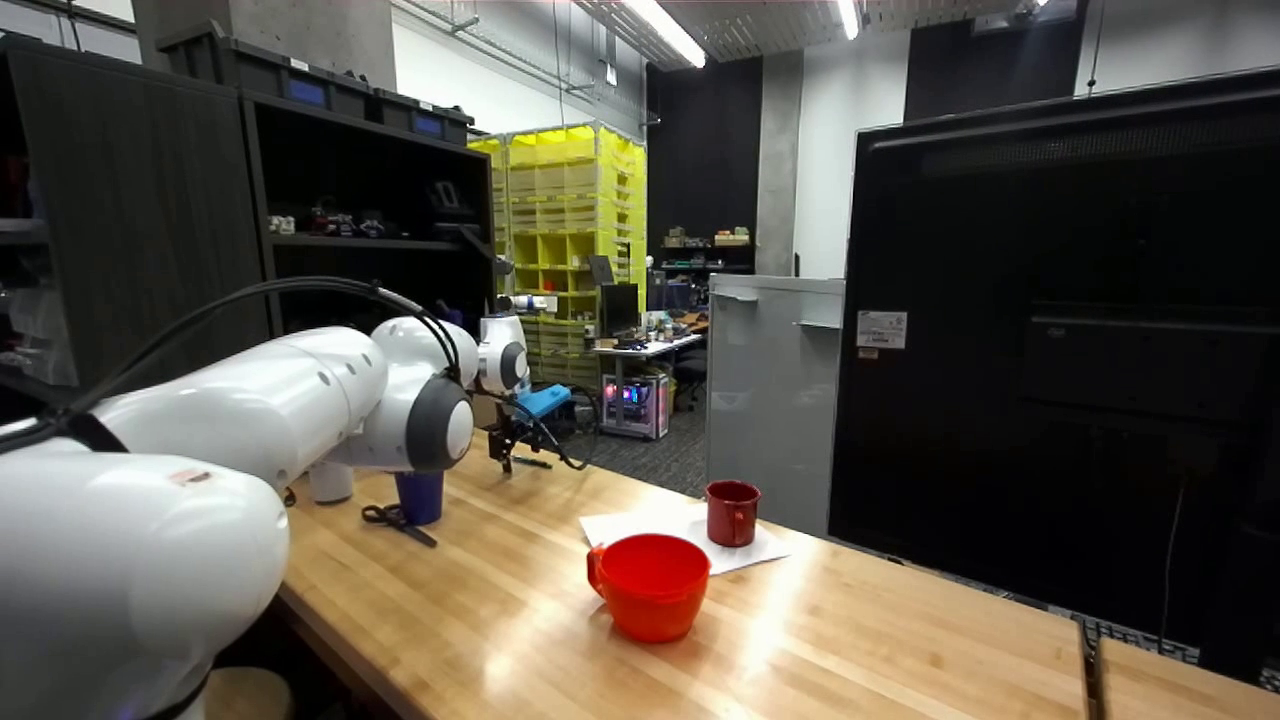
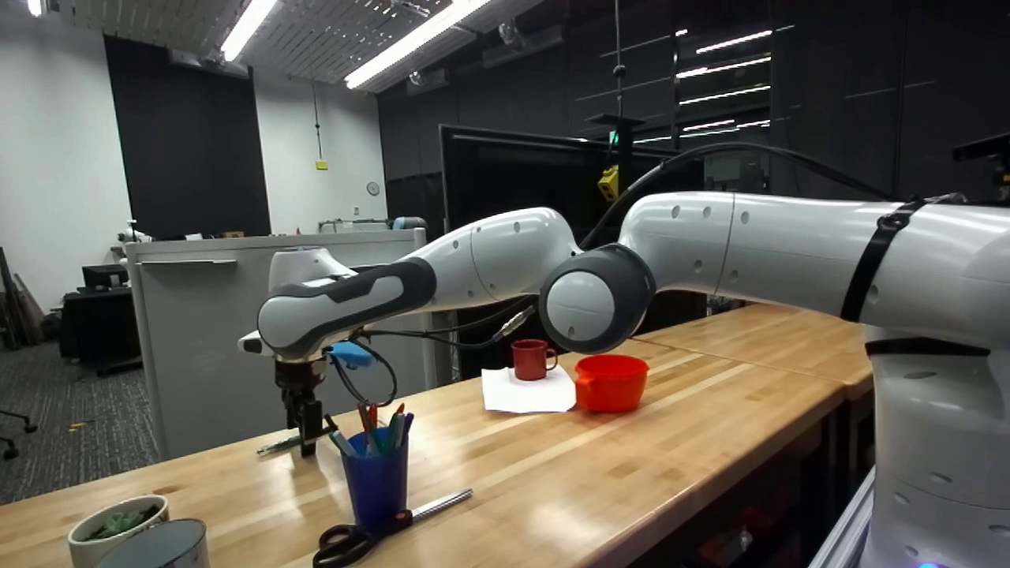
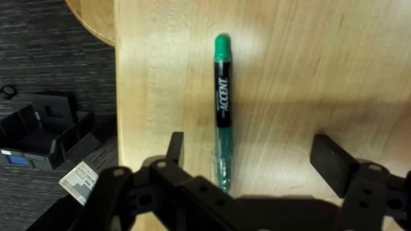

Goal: Lift the pencil from the table and put it in the blue cup

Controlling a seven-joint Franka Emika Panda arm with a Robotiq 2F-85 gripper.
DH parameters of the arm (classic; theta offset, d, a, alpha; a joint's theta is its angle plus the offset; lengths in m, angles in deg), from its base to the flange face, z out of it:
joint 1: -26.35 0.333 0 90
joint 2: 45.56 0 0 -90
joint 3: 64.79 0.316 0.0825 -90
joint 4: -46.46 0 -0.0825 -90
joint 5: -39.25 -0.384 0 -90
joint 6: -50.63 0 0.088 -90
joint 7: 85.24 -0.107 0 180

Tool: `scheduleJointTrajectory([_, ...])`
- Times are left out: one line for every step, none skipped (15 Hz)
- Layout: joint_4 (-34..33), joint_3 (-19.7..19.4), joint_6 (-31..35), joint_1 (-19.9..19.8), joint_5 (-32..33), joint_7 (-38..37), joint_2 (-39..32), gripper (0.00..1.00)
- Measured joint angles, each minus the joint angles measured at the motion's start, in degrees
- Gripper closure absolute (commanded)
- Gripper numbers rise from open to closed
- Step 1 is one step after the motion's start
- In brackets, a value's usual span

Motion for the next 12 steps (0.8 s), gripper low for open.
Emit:
scheduleJointTrajectory([0.5,0.0,-1.4,0.2,0.1,1.0,0.4,0.0])
scheduleJointTrajectory([0.2,0.0,-3.9,0.4,0.2,2.1,0.6,0.0])
scheduleJointTrajectory([-0.3,0.0,-6.8,0.5,0.3,3.3,0.6,0.0])
scheduleJointTrajectory([-0.2,0.0,-8.7,0.7,0.4,4.5,0.7,0.0])
scheduleJointTrajectory([0.3,0.0,-9.6,0.8,0.4,5.7,1.0,0.0])
scheduleJointTrajectory([0.1,0.0,-11.6,0.9,0.4,6.9,1.1,0.0])
scheduleJointTrajectory([-0.2,0.0,-14.0,1.0,0.4,8.1,1.1,0.0])
scheduleJointTrajectory([-0.1,0.0,-14.7,1.0,0.5,9.0,1.2,0.0])
scheduleJointTrajectory([0.3,0.0,-14.8,1.0,0.5,9.8,1.5,0.0])
scheduleJointTrajectory([0.0,0.0,-15.6,1.0,0.5,10.5,1.5,0.0])
scheduleJointTrajectory([-0.4,0.0,-16.9,1.0,0.5,11.0,1.4,0.25])
scheduleJointTrajectory([-0.3,0.0,-17.2,0.9,0.5,11.4,1.5,0.26])
